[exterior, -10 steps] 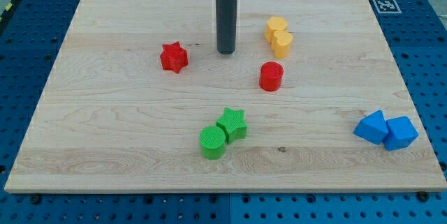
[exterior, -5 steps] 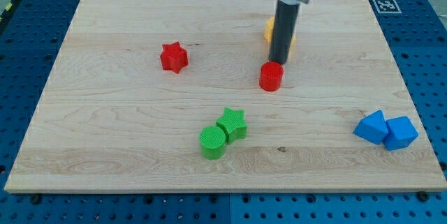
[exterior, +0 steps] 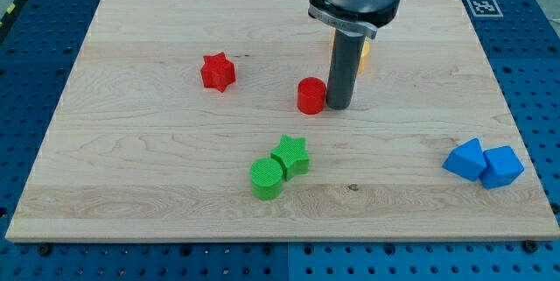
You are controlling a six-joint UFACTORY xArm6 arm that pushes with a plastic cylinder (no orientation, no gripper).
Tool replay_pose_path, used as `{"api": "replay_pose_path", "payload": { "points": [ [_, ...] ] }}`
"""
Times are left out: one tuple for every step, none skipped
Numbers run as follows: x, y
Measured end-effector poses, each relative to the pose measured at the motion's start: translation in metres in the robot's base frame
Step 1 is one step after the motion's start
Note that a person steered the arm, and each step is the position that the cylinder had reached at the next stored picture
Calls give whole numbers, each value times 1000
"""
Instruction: Slide the red circle into the red star
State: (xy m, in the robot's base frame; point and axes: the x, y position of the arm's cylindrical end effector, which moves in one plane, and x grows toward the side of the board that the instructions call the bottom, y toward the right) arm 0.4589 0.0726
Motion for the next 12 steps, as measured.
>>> {"api": "replay_pose_path", "payload": {
  "points": [
    [11, -4],
    [-3, -19],
    [-17, -38],
    [-26, -57],
    [-34, -90],
    [-41, -101],
    [-62, -87],
    [-73, -90],
    [-79, -129],
    [-79, -136],
    [-79, -129],
    [-77, -116]
  ]
}}
